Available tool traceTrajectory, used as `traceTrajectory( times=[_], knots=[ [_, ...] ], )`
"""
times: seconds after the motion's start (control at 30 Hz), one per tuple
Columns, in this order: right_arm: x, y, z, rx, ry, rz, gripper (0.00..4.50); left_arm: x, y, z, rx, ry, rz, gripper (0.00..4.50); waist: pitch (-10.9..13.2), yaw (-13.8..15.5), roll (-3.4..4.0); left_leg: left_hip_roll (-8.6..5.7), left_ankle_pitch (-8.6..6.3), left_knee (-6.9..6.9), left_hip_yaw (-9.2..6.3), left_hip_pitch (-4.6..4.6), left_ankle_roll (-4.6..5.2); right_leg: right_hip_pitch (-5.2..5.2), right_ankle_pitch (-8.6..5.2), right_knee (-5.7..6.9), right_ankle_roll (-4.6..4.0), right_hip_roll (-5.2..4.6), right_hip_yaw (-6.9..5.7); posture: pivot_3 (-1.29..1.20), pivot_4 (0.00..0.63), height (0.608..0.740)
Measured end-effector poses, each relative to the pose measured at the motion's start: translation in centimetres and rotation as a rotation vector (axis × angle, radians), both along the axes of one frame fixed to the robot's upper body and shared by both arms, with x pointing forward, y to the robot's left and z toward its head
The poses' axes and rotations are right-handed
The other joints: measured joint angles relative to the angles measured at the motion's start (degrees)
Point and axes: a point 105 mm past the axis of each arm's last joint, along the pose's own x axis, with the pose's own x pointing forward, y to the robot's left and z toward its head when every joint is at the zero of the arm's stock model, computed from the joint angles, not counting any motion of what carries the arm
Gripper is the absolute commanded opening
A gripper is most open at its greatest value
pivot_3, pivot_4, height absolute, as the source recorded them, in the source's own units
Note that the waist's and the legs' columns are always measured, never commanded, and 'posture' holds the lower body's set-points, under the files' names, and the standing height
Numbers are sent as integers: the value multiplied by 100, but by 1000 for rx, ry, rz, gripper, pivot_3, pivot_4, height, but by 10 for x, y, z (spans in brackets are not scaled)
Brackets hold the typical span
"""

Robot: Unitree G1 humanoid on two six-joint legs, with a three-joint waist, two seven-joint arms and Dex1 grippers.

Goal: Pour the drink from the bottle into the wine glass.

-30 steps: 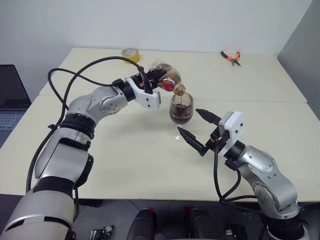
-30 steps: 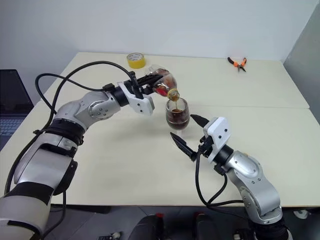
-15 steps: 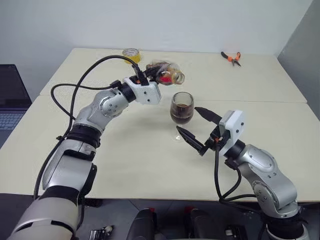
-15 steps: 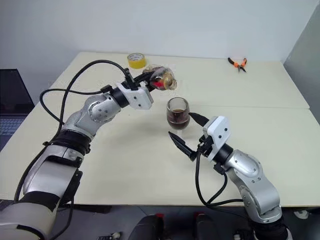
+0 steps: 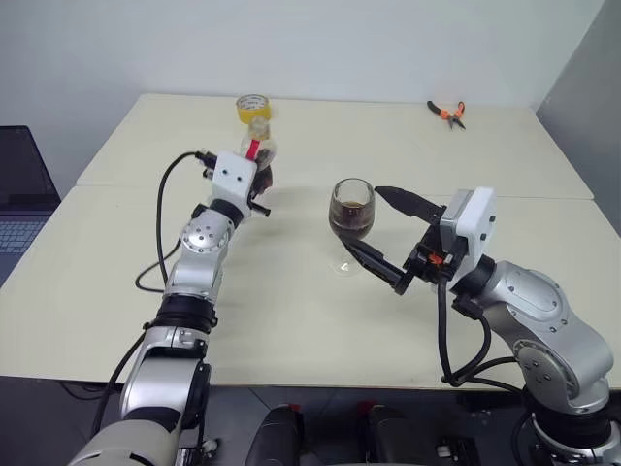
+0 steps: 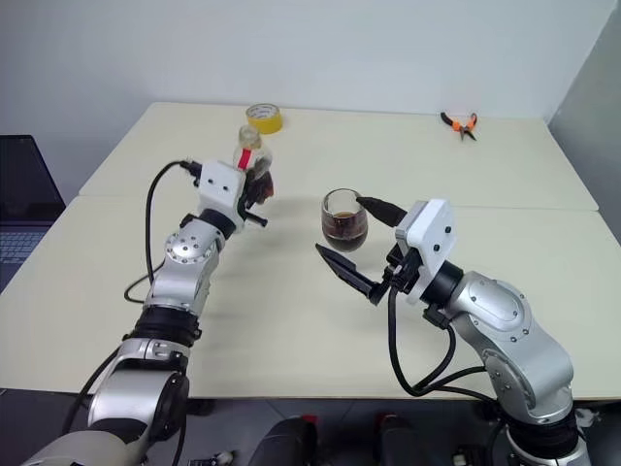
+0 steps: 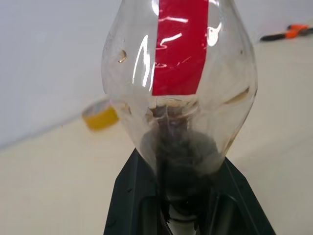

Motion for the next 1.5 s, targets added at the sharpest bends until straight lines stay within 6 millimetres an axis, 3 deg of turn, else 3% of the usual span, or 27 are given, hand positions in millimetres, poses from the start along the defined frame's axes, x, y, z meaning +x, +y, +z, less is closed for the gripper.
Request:
traceTrajectory(
  times=[0.2,0.63,1.03,1.07,1.4,1.5],
  knots=[
    [2,-4,-12,-98,46,-13,4500,-7,19,-37,-136,127,122,509,-3,13,-5,-1,-3,0,-2,-1,6,1,0,-1,0,-1,-2,0,150,740],
    [1,-4,-29,-175,79,11,4500,-3,30,-41,-244,125,181,509,-14,28,-17,-1,-5,0,-1,1,9,3,0,-2,0,-1,-1,0,150,740],
    [-1,-2,-32,-184,76,32,4500,-4,31,-44,-265,106,189,509,-19,32,-19,-1,-5,0,-2,2,9,4,0,-2,0,0,-2,0,150,740],
    [-1,-1,-32,-184,77,34,4500,-4,31,-44,-268,106,190,1218,-20,31,-18,-1,-5,0,-2,2,9,4,0,-2,0,-1,-2,0,150,740],
    [-1,0,-31,-180,74,37,4500,-5,25,-54,-309,136,180,4430,-23,32,-19,-1,-5,0,-2,2,9,5,0,-4,0,0,-4,0,150,740],
    [-1,0,-31,-178,74,37,4500,-5,25,-54,-309,138,178,4475,-23,32,-19,-1,-5,0,-2,2,9,5,0,-4,0,-1,-3,0,150,740]
  ],
)
